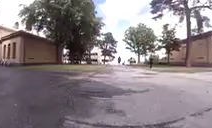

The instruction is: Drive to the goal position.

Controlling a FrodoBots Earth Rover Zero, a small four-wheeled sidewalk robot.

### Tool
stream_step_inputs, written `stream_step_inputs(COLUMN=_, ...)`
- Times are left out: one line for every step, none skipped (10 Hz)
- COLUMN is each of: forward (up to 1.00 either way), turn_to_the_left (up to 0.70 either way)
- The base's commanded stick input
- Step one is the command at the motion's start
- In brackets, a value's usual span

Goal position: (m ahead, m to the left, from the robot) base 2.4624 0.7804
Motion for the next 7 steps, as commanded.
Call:
stream_step_inputs(forward=0.70, turn_to_the_left=-0.23)
stream_step_inputs(forward=0.70, turn_to_the_left=-0.12)
stream_step_inputs(forward=0.70, turn_to_the_left=0.00)
stream_step_inputs(forward=0.70, turn_to_the_left=0.00)
stream_step_inputs(forward=0.70, turn_to_the_left=0.00)
stream_step_inputs(forward=0.70, turn_to_the_left=0.00)
stream_step_inputs(forward=0.70, turn_to_the_left=0.00)
